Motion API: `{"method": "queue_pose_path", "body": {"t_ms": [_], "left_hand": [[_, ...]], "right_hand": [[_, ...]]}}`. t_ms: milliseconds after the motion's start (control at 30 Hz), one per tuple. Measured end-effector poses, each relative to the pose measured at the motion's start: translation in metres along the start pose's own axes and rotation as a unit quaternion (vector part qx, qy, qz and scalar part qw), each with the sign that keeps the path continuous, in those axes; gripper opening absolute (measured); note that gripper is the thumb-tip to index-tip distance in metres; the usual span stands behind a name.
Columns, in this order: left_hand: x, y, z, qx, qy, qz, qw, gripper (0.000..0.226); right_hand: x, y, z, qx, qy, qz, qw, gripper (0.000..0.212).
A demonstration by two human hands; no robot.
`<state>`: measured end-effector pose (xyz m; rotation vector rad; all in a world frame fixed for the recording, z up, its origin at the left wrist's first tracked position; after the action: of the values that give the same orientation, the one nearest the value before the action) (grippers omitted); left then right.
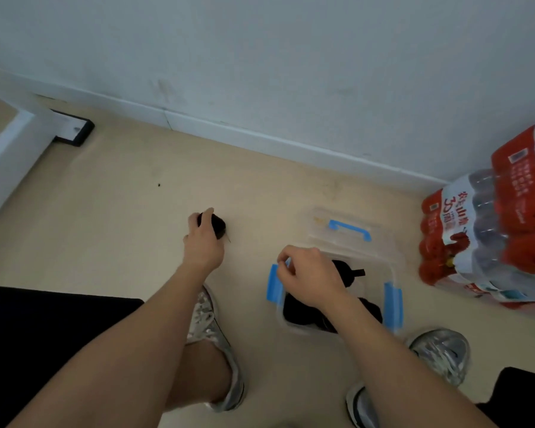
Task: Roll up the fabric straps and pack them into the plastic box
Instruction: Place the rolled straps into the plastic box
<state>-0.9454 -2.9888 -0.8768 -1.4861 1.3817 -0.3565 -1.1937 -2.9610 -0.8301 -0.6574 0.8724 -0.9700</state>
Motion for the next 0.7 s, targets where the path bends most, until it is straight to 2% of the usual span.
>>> {"method": "queue_pose_path", "body": {"t_ms": [233,333,400,433,567,633,700], "left_hand": [[-0.007,0.009,-0.002,-0.040,0.008,-0.041,0.998,0.045],[-0.025,-0.005,-0.028,-0.116,0.008,-0.118,0.986,0.047],[-0.037,-0.019,-0.056,-0.135,0.050,-0.152,0.978,0.049],[-0.044,-0.025,-0.072,-0.140,0.083,-0.152,0.975,0.051],[-0.082,-0.029,-0.137,-0.164,0.203,-0.063,0.963,0.056],[-0.103,-0.019,-0.162,-0.150,0.238,-0.028,0.959,0.059],[-0.121,-0.005,-0.179,-0.153,0.268,0.006,0.951,0.061]], "right_hand": [[0.004,-0.002,-0.008,0.041,0.021,0.000,0.999,0.013],[0.003,-0.009,-0.009,0.036,0.014,-0.014,0.999,0.014],[0.002,-0.020,-0.010,0.038,0.005,-0.042,0.998,0.018],[0.001,-0.026,-0.011,0.045,-0.001,-0.059,0.997,0.026],[-0.018,-0.058,-0.014,0.082,-0.029,-0.134,0.987,0.091],[-0.033,-0.072,-0.024,0.077,-0.046,-0.177,0.980,0.092],[-0.049,-0.086,-0.041,0.033,-0.045,-0.210,0.976,0.078]]}}
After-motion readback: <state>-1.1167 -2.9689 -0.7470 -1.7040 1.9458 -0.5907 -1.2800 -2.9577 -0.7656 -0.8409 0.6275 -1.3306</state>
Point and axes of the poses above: each hand's wrist, its own x-axis towards the middle knuckle, its own y-axis out of the palm, z = x × y, the point moved 2 cm from there along x, towards the middle knuckle
